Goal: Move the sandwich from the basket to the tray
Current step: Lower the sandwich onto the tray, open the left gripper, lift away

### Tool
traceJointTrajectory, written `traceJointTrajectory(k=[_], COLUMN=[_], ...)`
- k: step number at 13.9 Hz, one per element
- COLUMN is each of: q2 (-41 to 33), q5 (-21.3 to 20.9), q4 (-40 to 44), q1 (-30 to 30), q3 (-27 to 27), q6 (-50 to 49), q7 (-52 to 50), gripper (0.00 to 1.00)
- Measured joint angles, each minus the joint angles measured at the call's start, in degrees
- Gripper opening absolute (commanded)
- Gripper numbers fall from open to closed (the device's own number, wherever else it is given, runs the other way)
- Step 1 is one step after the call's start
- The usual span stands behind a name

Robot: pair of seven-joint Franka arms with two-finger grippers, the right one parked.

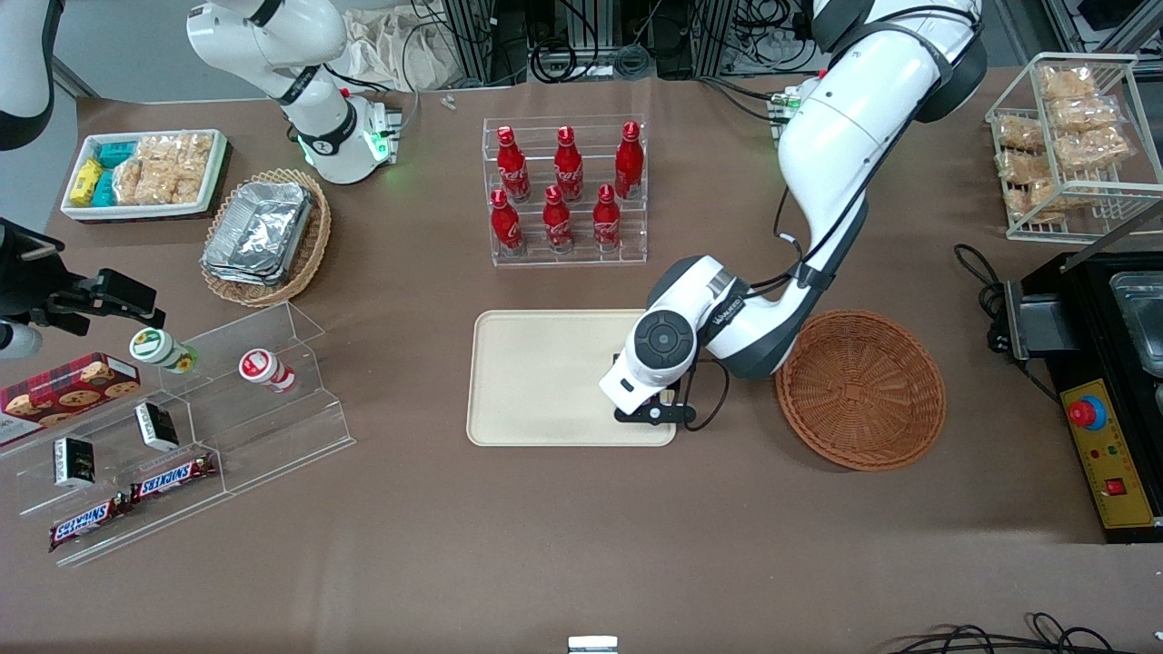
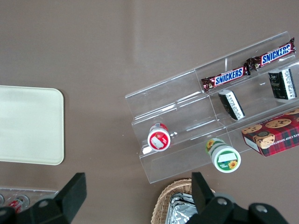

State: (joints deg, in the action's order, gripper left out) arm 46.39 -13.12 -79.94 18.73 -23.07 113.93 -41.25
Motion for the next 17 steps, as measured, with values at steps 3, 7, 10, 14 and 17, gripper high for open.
traceJointTrajectory(k=[3, 7, 10, 14, 17], q2=[0.0, -2.4, -9.9, -21.3, -30.6], q5=[-1.0, -1.0, 1.7, 3.2, 3.5], q4=[0.9, 3.9, 5.3, 2.8, -5.7], q1=[0.0, -0.8, -6.4, -12.4, -17.3], q3=[0.0, 0.2, 0.3, 0.3, 0.3], q6=[0.0, -0.4, -7.5, -18.6, -18.6], q7=[-2.8, -4.9, -4.7, -0.3, 5.6], gripper=[1.0, 1.0, 1.0, 1.0, 1.0])
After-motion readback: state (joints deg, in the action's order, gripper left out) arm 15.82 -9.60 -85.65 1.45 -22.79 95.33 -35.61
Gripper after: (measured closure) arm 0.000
